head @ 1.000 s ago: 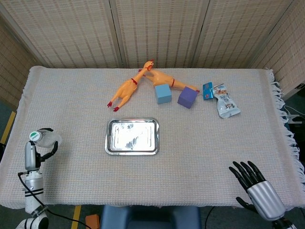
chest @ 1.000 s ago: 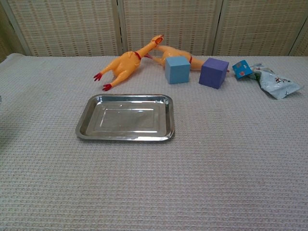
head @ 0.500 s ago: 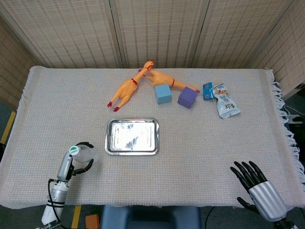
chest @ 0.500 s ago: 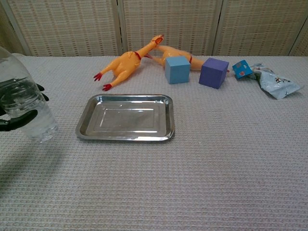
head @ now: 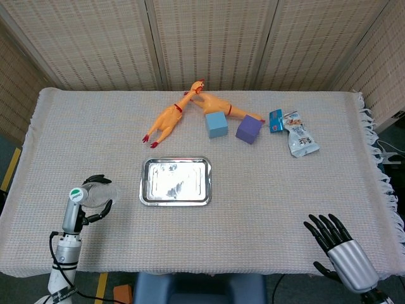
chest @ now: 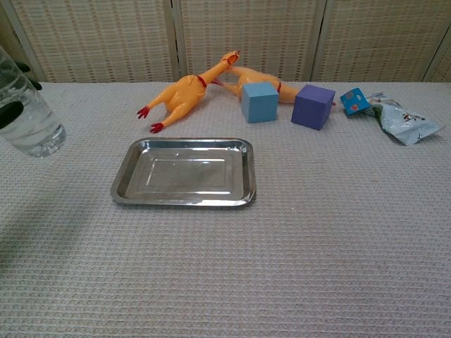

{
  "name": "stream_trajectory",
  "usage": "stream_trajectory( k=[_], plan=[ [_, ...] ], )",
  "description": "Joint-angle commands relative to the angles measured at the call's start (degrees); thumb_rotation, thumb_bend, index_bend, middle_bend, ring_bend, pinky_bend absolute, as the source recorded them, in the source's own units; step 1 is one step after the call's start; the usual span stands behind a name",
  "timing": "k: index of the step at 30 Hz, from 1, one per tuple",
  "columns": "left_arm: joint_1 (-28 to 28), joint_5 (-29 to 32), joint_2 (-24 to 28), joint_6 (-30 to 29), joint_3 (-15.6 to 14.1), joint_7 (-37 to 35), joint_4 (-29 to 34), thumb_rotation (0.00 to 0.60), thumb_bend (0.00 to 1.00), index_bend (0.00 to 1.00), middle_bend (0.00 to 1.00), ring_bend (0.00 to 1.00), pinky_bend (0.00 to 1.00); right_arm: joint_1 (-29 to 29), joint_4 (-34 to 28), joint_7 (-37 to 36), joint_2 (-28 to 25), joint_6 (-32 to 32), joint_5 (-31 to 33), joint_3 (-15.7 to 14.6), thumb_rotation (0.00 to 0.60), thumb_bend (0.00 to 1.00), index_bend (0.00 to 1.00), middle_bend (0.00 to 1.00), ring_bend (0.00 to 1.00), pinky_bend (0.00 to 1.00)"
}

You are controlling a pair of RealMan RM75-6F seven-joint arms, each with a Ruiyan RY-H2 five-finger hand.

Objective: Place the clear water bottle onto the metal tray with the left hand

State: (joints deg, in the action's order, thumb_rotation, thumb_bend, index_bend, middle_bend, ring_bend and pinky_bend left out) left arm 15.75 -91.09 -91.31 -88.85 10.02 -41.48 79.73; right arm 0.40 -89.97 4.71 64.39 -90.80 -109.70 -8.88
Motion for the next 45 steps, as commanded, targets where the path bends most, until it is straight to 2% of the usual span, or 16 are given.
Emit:
stream_trajectory(
  k=[1,4,8,10,11,14,19,23,26,29,33,37,45],
  plan=[
    [0.02,-2.97,2.12,-3.46,0.09,3.37,4.74,0.6,0.45,0.29,0.32,0.18,0.27,0.05,-0.08,0.13,0.0,0.08,-0.02,0.01,0.6,0.09,0.0,0.0,0.0,0.0],
    [-0.13,-1.19,2.85,0.27,-2.43,2.86,5.3,0.6,0.45,0.29,0.32,0.18,0.27,-0.01,-0.03,0.24,0.06,-0.06,-0.18,-0.05,0.6,0.09,0.0,0.0,0.0,0.0],
    [-0.11,0.23,2.85,2.94,-3.79,2.36,4.78,0.6,0.45,0.28,0.31,0.17,0.27,-0.06,0.02,0.27,0.08,-0.15,-0.25,-0.07,0.6,0.09,0.0,0.0,0.0,0.0],
    [0.32,2.71,2.9,8.6,-6.14,0.94,3.52,0.6,0.45,0.27,0.3,0.17,0.26,-0.07,0.07,0.36,0.14,-0.09,-0.29,-0.12,0.6,0.09,0.0,0.0,0.0,0.0],
    [1.24,5.06,2.77,13.73,-7.16,-1.28,2.27,0.6,0.45,0.27,0.3,0.16,0.26,-0.05,0.12,0.52,0.2,0.1,-0.36,-0.22,0.6,0.09,0.0,0.0,0.0,0.0],
    [2.28,3.67,3.55,12.25,-5.34,-2.57,2.97,0.6,0.45,0.27,0.3,0.16,0.26,-0.05,0.09,0.49,0.2,0.04,-0.15,-0.08,0.6,0.09,0.0,0.0,0.0,0.0],
    [2.44,-0.11,6.44,5.75,-2.46,0.99,9.76,0.6,0.45,0.27,0.3,0.16,0.26,0.18,-0.05,0.69,0.25,0.68,0.18,0.0,0.6,0.09,0.0,0.0,0.0,0.0],
    [2.12,-0.25,7.68,4.8,-2.53,3.74,12.18,0.6,0.45,0.27,0.3,0.16,0.26,0.15,-0.1,1.06,0.34,0.82,-0.07,-0.21,0.6,0.09,0.0,0.0,0.0,0.0],
    [1.95,1.39,7.09,7.1,-4.09,3.53,10.1,0.6,0.45,0.26,0.29,0.16,0.26,0.1,-0.14,1.08,0.33,0.74,-0.03,-0.2,0.6,0.09,0.0,0.0,0.0,0.0],
    [2.0,3.46,4.59,10.6,-5.95,1.61,4.87,0.6,0.45,0.26,0.29,0.16,0.26,0.1,-0.17,1.19,0.33,0.85,-0.04,-0.28,0.6,0.09,0.0,0.0,0.0,0.0],
    [2.64,4.39,1.63,13.12,-6.56,-0.47,-0.75,0.6,0.45,0.26,0.29,0.16,0.26,0.05,-0.22,1.18,0.26,0.8,0.04,-0.3,0.6,0.09,0.0,0.0,0.0,0.0],
    [3.39,3.26,0.42,11.1,-4.97,-0.95,-2.17,0.6,0.45,0.26,0.29,0.16,0.26,0.04,-0.3,0.93,0.06,0.57,0.17,-0.19,0.6,0.09,0.0,0.0,0.0,0.0],
    [7.75,2.34,-2.42,10.01,-0.18,5.28,-3.28,0.6,0.45,0.26,0.29,0.15,0.25,0.17,-0.31,0.93,0.04,0.84,0.27,-0.17,0.6,0.09,0.0,0.0,0.0,0.0]
  ],
)
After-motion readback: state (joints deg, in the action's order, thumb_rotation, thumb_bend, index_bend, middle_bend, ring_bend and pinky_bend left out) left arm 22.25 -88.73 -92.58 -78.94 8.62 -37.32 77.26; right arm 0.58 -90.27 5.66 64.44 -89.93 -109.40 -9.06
